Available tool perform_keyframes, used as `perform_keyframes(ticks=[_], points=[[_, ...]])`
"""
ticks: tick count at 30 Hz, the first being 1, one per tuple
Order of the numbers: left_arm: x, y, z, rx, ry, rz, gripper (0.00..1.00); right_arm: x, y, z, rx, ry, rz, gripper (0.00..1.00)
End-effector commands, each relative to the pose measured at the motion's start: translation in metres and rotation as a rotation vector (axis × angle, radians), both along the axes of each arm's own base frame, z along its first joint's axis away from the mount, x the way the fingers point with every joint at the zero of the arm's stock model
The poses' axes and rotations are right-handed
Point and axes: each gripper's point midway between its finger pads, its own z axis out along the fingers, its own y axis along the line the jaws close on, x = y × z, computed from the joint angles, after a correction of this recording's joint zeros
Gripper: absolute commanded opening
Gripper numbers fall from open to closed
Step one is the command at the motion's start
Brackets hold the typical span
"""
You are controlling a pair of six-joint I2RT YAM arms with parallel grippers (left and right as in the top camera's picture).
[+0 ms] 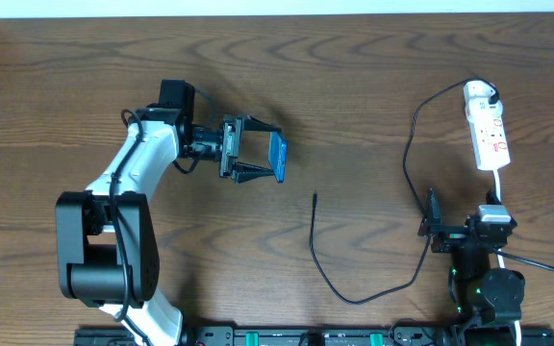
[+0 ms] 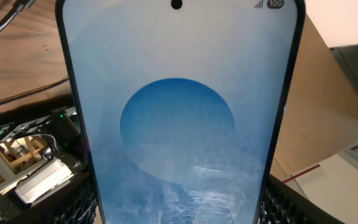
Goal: Plug charger to phone and switch on socket
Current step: 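Lift the phone and tilt it upright with the left gripper, then raise the right gripper and move it toward the held phone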
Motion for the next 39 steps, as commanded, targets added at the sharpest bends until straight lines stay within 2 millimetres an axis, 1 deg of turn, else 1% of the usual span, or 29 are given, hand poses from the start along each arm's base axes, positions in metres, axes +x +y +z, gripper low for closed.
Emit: perform_keyframes(ticks=[1, 30, 35, 39], points=[[0.004, 0.0, 0.028, -0.053, -0.055, -0.004, 0.07, 0.0, 0.0, -0.001, 0.012, -0.002, 0.0, 0.99], [0.004, 0.0, 0.026, -0.041, -0.06, -0.002, 0.08, 0.0, 0.0, -0.001, 0.012, -0.002, 0.0, 0.99], [0.009, 0.0, 0.026, -0.039, -0.132, -0.007, 0.07, 0.0, 0.0, -0.001, 0.012, -0.002, -0.002, 0.99], [0.016, 0.002, 0.018, 0.02, -0.173, 0.005, 0.07, 0.0, 0.0, -0.001, 0.012, -0.002, -0.002, 0.99]])
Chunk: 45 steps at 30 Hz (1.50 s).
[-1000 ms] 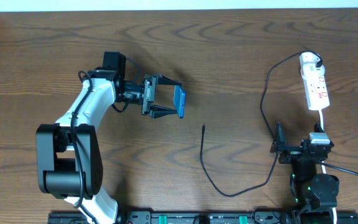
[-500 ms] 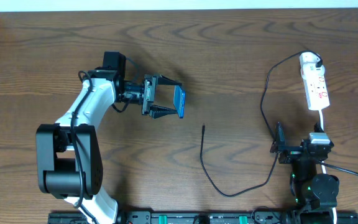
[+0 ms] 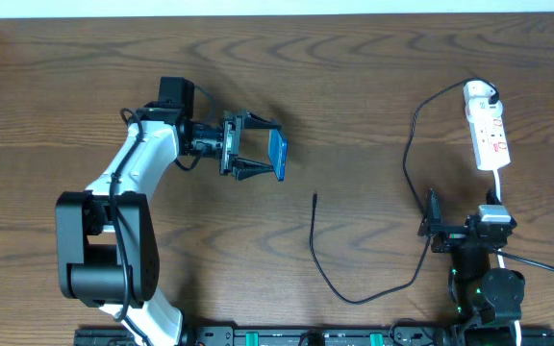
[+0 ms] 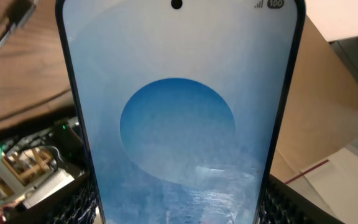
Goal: Plug charger to phone and switch on socket
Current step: 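Raise the right gripper and move it toward the held phone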
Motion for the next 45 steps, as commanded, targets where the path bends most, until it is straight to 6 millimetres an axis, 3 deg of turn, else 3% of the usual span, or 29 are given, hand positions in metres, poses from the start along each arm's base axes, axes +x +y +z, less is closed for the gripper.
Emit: perform_keyframes(ticks=[1, 9, 15, 21, 27, 35, 39, 45], points=[[0.01, 0.002, 0.016, 0.024, -0.115, 0.006, 0.07, 0.0, 0.0, -0.001, 0.012, -0.002, -0.002, 0.99], [0.025, 0.011, -0.006, 0.181, -0.213, 0.039, 0.07, 0.0, 0.002, 0.0, 0.014, -0.003, 0.011, 0.99], [0.036, 0.011, -0.002, 0.182, -0.333, 0.033, 0.07, 0.0, 0.008, 0.001, 0.017, -0.01, 0.044, 0.99], [0.046, 0.01, 0.003, 0.177, -0.409, 0.04, 0.07, -0.001, 0.021, 0.016, 0.096, -0.059, 0.12, 0.99], [0.048, 0.011, 0.002, 0.19, -0.418, 0.045, 0.07, -0.006, 0.028, 0.041, 0.113, -0.097, 0.163, 0.99], [0.049, 0.011, 0.0, 0.201, -0.419, 0.05, 0.07, -0.008, 0.039, 0.1, 0.162, -0.129, 0.227, 0.99], [0.05, 0.012, -0.001, 0.207, -0.409, 0.058, 0.07, 0.005, 0.05, 0.117, 0.231, -0.059, 0.281, 0.99], [0.052, 0.012, 0.0, 0.203, -0.384, 0.072, 0.07, 0.038, 0.085, 0.13, 0.339, 0.108, 0.452, 0.99]])
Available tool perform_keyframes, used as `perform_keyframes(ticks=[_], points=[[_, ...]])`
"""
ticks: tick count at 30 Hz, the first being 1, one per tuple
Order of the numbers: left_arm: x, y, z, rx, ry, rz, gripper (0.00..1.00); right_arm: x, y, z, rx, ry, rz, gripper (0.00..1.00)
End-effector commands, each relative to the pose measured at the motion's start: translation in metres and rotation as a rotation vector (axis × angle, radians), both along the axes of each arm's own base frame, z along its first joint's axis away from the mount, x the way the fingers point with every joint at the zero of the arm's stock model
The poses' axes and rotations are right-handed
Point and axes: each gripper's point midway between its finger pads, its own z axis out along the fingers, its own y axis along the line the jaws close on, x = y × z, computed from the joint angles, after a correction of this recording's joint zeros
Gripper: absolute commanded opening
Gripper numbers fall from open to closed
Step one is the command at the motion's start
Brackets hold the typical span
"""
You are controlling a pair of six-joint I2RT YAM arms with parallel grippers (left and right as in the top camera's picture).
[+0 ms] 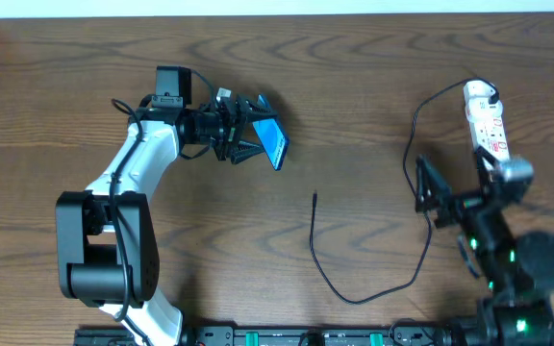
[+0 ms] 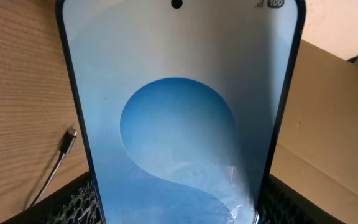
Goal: Plug charger to phone and switch on socket
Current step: 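Raise the right gripper and move it toward the held phone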
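Note:
My left gripper is shut on the blue-screened phone, holding it tilted above the table left of centre. In the left wrist view the phone fills the frame between the fingers, with the cable plug on the wood beyond it. The black charger cable's free plug lies at mid-table. The cable loops toward the front edge and back up to the white socket strip at the far right. My right gripper hangs open beside the cable, below the strip.
A cardboard box shows past the table's edge in the left wrist view. The cable's loop lies near the front edge, where a black rail runs along the table.
My left gripper has shifted slightly toward the back and turned, so the phone is tilted differently. The right arm has left its folded pose at the front edge; its gripper is farther back.
At both earlier moments my left gripper held the phone left of centre and the right arm sat folded at the front right. Now the phone is turned at a new angle and the right arm is raised beside the cable.

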Motion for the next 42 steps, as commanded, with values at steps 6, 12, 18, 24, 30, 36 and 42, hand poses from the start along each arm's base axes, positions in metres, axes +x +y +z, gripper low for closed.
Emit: perform_keyframes(ticks=[6, 12, 18, 24, 30, 36, 42], points=[[0.013, 0.005, 0.016, 0.024, 0.035, 0.087, 0.07, 0.047, 0.059, 0.007, 0.274, 0.289, 0.312, 0.99], [0.014, 0.006, 0.014, 0.029, 0.072, 0.114, 0.07, 0.08, 0.077, -0.023, 0.424, 0.486, 0.38, 0.99], [0.013, 0.002, 0.012, 0.043, 0.073, 0.11, 0.07, 0.089, 0.088, -0.065, 0.593, 0.714, 0.377, 0.99], [0.01, -0.016, -0.004, 0.156, 0.055, 0.106, 0.07, 0.083, 0.111, -0.085, 0.53, 0.753, 0.462, 0.98], [0.006, -0.032, -0.017, 0.252, 0.076, 0.131, 0.07, 0.069, 0.133, -0.09, 0.393, 0.705, 0.558, 0.95], [-0.001, -0.046, -0.018, 0.241, 0.163, 0.163, 0.08, 0.057, 0.14, -0.107, 0.308, 0.739, 0.571, 0.94], [-0.005, -0.052, -0.018, 0.224, 0.24, 0.198, 0.07, 0.047, 0.145, -0.121, 0.245, 0.774, 0.565, 0.98]])
